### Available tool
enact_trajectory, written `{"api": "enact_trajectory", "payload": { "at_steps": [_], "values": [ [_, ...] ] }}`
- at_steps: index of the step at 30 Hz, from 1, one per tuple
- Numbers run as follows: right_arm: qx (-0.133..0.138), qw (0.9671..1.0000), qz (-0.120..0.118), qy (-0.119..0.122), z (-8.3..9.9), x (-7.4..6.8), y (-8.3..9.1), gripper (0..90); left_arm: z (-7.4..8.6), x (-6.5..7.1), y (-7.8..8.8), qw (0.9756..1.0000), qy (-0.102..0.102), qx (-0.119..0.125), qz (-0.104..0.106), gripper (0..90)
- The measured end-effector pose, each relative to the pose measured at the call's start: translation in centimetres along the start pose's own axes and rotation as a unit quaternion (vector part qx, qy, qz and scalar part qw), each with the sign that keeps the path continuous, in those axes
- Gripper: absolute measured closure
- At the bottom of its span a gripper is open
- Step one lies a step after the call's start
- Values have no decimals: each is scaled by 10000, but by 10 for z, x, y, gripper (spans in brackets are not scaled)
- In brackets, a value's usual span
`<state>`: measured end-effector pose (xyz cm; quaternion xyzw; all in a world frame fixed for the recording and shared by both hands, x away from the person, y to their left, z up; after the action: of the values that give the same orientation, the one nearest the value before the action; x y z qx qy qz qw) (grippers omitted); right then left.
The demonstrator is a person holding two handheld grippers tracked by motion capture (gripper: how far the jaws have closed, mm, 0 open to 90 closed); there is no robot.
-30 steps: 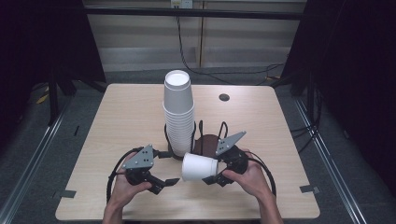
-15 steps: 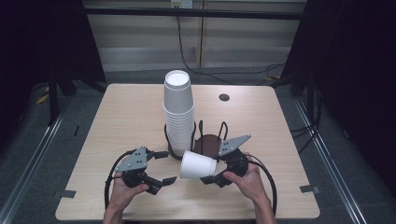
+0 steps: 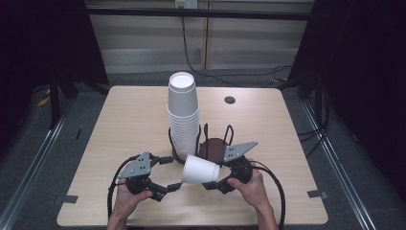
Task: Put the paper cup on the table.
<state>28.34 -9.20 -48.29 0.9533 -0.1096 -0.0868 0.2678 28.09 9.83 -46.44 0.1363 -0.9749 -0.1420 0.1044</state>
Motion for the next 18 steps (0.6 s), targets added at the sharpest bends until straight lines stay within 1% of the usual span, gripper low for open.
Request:
{"api": "enact_trajectory", "payload": {
  "at_steps": [7, 9, 10, 11, 13, 18],
  "values": [
    [144, 9999, 21, 13, 0, -1, -3, 238, 0, 1, 1, 10000, 25, 84, -5, 155],
    [205, 9998, 23, 22, 0, -1, -4, 239, 0, 2, 1, 9999, 36, 145, 31, 155],
    [228, 9997, 20, 24, 0, -2, -4, 239, 0, 2, 1, 9999, 39, 166, -3, 155],
    [294, 9996, 27, 6, 1, -2, -4, 239, 0, 2, 1, 9998, 48, 205, 10, 155],
    [350, 9994, 41, -9, 5, -1, -4, 239, 1, 1, 2, 9998, 56, 186, -31, 155],
    [528, 9986, 11, -7, 8, -3, -3, 239, 0, 3, 0, 9996, 95, 264, 55, 155]
  ]
}}
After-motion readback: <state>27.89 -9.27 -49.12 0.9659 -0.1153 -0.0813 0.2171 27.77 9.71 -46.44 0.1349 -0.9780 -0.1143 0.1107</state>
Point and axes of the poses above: each handheld gripper's, and its own axes: y roughly backward along the jaws, z roughly out of its underside, x roughly to its right, the point moved 7 cm from there along -y, roughly forward along the jaws, and after that the axes turned 9 degrees about y, right-handed, at the moved point
